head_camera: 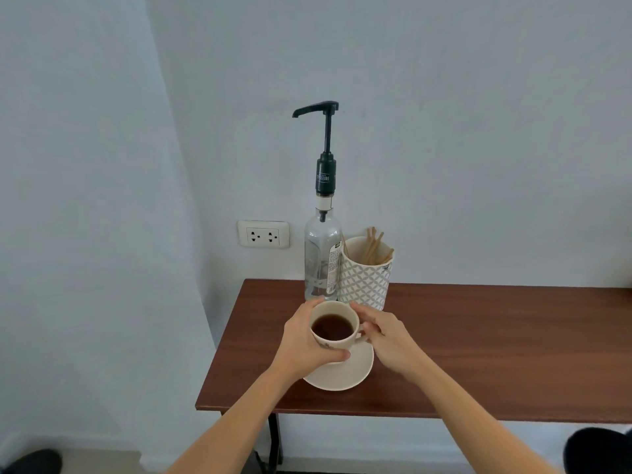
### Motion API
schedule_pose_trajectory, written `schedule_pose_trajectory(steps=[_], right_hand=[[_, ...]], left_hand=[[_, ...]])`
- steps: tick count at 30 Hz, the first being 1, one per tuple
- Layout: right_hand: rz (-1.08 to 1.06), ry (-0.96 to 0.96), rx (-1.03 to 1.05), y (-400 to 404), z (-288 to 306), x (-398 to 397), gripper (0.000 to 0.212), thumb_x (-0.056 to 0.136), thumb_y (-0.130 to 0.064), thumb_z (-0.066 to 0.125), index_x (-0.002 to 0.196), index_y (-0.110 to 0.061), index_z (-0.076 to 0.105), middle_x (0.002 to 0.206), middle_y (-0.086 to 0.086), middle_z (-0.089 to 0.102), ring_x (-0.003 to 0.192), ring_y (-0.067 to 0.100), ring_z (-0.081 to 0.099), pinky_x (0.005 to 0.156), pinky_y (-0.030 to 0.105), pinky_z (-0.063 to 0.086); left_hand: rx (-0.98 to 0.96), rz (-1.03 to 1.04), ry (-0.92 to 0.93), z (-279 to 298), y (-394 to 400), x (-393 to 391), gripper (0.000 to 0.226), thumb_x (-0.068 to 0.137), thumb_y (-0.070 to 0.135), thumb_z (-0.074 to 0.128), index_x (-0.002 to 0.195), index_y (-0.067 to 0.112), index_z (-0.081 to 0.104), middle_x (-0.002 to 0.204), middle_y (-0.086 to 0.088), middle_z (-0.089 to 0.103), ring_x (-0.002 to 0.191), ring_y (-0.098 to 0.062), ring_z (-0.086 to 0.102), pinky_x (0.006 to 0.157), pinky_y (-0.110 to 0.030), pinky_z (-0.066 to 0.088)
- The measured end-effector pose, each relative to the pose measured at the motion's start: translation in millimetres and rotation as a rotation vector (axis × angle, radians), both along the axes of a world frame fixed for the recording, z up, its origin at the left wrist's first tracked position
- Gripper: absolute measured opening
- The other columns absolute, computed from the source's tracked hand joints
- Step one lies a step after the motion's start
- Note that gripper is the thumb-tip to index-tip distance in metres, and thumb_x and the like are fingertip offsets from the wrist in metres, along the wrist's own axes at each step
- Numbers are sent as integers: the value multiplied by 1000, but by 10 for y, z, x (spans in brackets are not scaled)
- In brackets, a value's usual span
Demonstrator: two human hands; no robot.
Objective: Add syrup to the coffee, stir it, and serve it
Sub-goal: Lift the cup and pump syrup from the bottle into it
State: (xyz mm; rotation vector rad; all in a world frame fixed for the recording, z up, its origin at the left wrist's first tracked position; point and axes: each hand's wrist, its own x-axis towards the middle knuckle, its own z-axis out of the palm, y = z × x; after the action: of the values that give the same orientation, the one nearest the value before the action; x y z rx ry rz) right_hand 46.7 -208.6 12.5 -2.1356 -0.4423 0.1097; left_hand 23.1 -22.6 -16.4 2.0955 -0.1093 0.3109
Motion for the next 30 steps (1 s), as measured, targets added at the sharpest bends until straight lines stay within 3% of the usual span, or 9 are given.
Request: schedule_pose_trajectory(steps=[3, 7, 11, 13, 17, 20, 23, 26, 30], right_hand=[[15, -9, 25, 26, 146, -14, 78, 99, -1, 40, 96, -78, 53, 101, -49, 62, 111, -12, 58, 97, 9, 41], [81, -16, 78, 107, 501, 31, 77, 100, 1, 37, 97, -72, 60, 102, -40, 68, 107, -13, 61, 89, 11, 48], [50, -104, 126, 240, 948, 210, 43, 103, -7, 42, 123, -38, 64, 113, -15, 72, 110, 1, 65, 92, 19, 51], [-29, -177, 196, 321, 1238, 362, 33, 103, -15, 44, 131, -21, 60, 115, -2, 72, 107, 11, 69, 96, 32, 55], [-171, -303, 320, 543, 1970, 702, 37, 102, -33, 42, 134, -20, 53, 121, 6, 67, 111, 23, 65, 104, 46, 48], [-194, -225, 382, 751, 2405, 976, 50, 98, -51, 39, 140, -24, 46, 133, 8, 59, 119, 28, 59, 106, 49, 46], [-178, -156, 455, 960, 2643, 1115, 53, 94, -62, 39, 124, -22, 56, 112, 7, 69, 91, 26, 66, 94, 49, 55], [-194, -130, 517, 1109, 2727, 1186, 55, 88, -66, 48, 96, -15, 65, 85, 7, 76, 62, 24, 66, 66, 36, 57], [-198, -143, 645, 1221, 2668, 1316, 22, 83, -31, 64, 70, -14, 57, 73, 11, 78, 57, 25, 71, 50, 27, 51]], left_hand=[[-18, 4, -11, 116, 43, -6, 88, 42, 34, 95, 122, 32, 57, 116, 17, 64, 107, 5, 60, 87, -12, 47], [-48, 26, -19, 412, 147, 45, 86, 40, 35, 93, 118, 32, 56, 107, 17, 68, 100, 6, 62, 79, -8, 47], [-82, 32, -26, 855, 297, 163, 85, 40, 34, 94, 117, 33, 56, 101, 17, 70, 91, 10, 62, 70, -2, 46], [-100, 40, -44, 1113, 367, 226, 87, 39, 35, 93, 117, 32, 56, 101, 15, 70, 90, 8, 64, 69, -4, 47], [-125, 76, -75, 1645, 499, 365, 99, 33, 43, 90, 124, 24, 55, 109, 6, 69, 100, -12, 66, 82, -30, 57], [-133, 97, -65, 1997, 590, 479, 103, 30, 47, 87, 124, 23, 54, 110, 3, 66, 97, -18, 66, 71, -33, 58], [-161, 121, -56, 2245, 646, 591, 103, 28, 46, 87, 123, 22, 54, 114, -1, 64, 100, -22, 65, 73, -38, 60], [-188, 145, -58, 2406, 671, 702, 104, 25, 44, 86, 122, 20, 55, 117, -4, 64, 105, -25, 64, 79, -40, 59], [-203, 131, -63, 2561, 684, 821, 102, 28, 40, 87, 122, 20, 52, 116, -5, 64, 103, -24, 65, 66, -32, 51]])
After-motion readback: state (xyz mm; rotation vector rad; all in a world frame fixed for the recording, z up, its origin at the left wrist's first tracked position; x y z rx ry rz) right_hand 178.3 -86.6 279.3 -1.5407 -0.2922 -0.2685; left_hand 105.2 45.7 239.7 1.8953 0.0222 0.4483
